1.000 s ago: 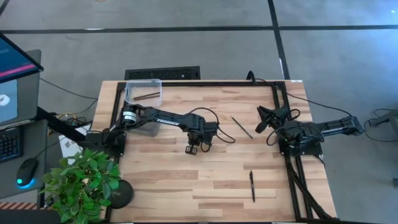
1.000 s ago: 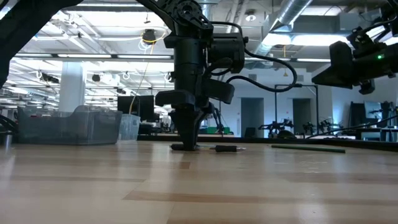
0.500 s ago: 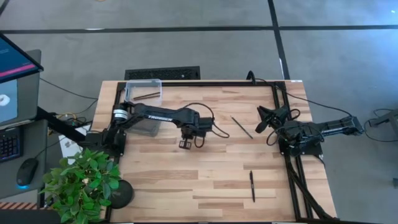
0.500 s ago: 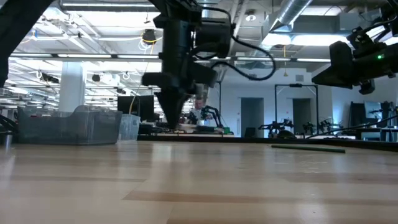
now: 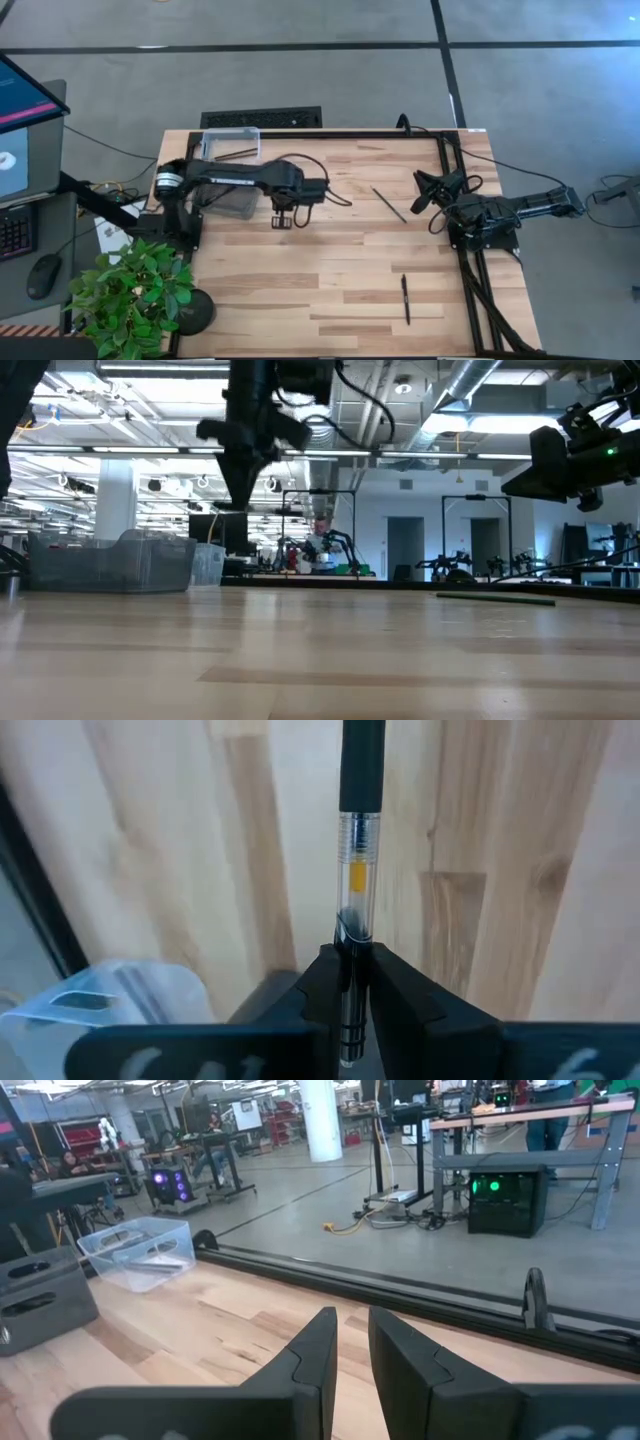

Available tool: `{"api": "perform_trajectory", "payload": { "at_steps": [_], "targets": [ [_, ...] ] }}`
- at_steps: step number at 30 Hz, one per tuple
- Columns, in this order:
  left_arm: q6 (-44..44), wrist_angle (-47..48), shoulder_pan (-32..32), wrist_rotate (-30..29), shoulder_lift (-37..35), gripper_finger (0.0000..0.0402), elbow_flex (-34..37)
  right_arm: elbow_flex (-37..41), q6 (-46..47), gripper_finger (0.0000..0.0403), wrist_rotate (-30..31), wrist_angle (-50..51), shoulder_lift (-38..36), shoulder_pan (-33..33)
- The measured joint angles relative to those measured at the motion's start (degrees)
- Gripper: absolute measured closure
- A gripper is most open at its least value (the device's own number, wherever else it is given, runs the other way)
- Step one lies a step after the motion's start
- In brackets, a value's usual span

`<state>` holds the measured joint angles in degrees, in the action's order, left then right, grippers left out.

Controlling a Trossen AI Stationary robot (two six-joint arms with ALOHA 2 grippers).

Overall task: Sort pens & pencils
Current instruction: Put the silver pen into the black bin

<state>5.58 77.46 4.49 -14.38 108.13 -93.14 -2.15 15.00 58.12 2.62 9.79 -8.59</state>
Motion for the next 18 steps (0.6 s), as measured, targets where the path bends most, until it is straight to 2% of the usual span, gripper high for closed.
{"api": "perform_trajectory", "payload": {
  "at_steps": [4, 7, 18],
  "targets": [
    [-0.3, 0.1, 0.9, 0.0, -5.3, 0.0378, 0.6, 0.0, 0.0, 0.0321, 0.0, 0.0, 0.0, 0.0],
    [-1.4, -0.4, 2.1, 0.0, -9.6, 0.0377, 4.3, 0.0, 0.0, 0.0321, 0.0, 0.0, 0.0, 0.0],
    [-11.8, -4.4, 6.0, -2.8, -30.3, 0.0376, 27.0, 0.0, 0.0, 0.0321, 0.0, 0.0, 0.0, 0.0]
  ]
}}
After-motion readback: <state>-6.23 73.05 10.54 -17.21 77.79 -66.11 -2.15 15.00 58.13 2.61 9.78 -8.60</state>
